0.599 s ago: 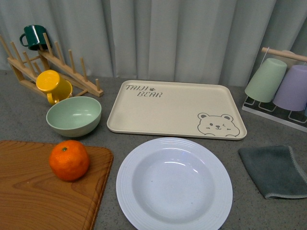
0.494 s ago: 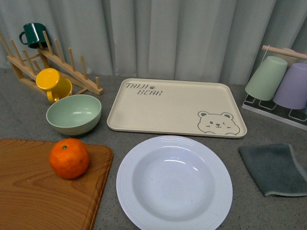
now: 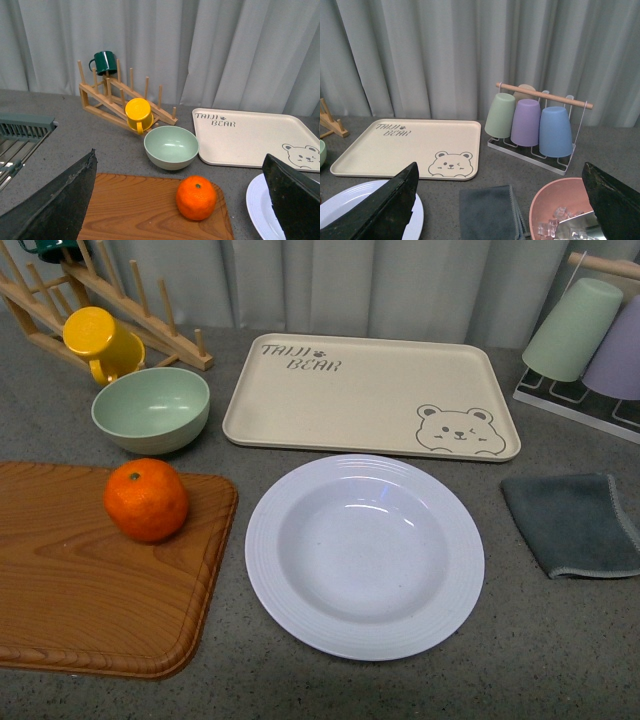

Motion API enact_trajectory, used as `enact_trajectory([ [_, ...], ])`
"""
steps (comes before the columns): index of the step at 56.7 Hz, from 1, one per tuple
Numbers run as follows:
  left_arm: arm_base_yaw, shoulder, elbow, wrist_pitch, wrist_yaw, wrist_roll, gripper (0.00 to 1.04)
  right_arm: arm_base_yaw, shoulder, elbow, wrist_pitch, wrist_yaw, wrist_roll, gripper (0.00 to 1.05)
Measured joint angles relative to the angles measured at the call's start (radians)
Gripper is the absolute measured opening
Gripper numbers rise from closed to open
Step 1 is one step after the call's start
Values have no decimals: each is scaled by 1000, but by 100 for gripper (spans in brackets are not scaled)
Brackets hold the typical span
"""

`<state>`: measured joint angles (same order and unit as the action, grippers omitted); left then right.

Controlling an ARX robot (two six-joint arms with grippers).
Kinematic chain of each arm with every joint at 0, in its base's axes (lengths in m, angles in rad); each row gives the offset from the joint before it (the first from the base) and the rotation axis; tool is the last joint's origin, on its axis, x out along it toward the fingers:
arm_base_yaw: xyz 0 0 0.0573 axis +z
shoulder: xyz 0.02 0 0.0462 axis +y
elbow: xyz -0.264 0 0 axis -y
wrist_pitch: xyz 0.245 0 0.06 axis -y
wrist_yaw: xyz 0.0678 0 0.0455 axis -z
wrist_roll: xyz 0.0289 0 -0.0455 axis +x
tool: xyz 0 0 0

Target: Place orange and plate with both arms

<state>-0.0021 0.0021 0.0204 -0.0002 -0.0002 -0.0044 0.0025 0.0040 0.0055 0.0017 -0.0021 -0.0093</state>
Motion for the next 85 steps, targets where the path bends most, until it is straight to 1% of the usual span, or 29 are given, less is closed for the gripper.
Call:
enact_trajectory([
  [85,0,0,0,0,0,0,98,0,0,0,0,0,0,96],
])
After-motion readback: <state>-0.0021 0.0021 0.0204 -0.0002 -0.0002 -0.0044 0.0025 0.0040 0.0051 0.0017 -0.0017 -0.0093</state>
